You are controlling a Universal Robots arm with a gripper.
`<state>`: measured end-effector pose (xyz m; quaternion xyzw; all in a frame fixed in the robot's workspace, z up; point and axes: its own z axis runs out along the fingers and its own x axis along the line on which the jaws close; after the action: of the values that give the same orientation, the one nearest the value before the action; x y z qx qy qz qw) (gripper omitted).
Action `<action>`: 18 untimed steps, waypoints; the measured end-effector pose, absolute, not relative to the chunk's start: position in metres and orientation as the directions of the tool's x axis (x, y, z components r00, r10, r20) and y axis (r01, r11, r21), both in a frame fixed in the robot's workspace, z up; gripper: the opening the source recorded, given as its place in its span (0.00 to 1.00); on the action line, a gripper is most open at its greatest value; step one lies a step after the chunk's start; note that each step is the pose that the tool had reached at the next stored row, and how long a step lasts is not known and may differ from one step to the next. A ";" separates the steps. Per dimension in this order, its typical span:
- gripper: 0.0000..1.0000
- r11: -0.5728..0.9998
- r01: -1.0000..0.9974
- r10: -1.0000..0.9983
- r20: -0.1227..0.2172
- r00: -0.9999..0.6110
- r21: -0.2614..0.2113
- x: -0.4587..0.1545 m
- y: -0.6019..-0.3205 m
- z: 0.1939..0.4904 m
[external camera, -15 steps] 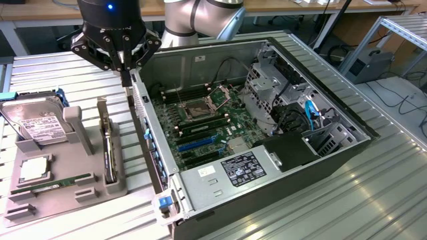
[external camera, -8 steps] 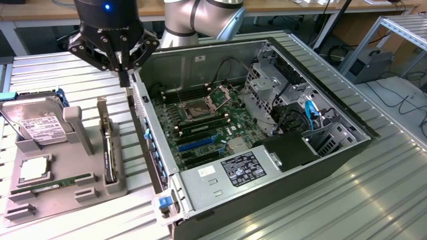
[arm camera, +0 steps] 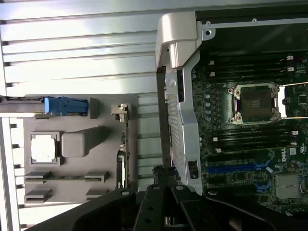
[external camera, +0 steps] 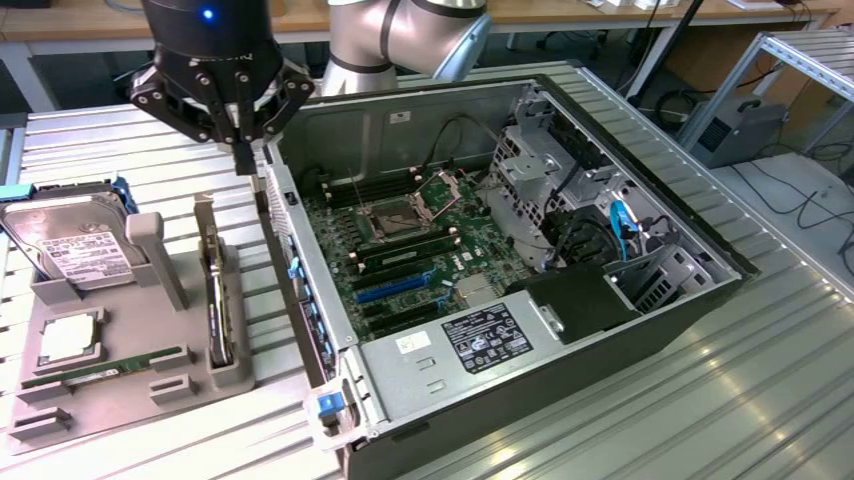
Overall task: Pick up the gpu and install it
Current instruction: 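Reach for the gpu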
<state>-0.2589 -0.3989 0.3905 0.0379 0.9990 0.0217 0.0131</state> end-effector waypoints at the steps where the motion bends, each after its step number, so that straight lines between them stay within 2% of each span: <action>1: 0.11 0.996 0.075 0.076 -0.024 -0.997 0.044 -0.259 -0.399 0.391; 18: 0.11 0.996 0.075 0.076 -0.024 -0.997 0.044 -0.265 -0.399 0.390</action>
<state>-0.2655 -0.3989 0.3905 0.0379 0.9990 0.0217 0.0130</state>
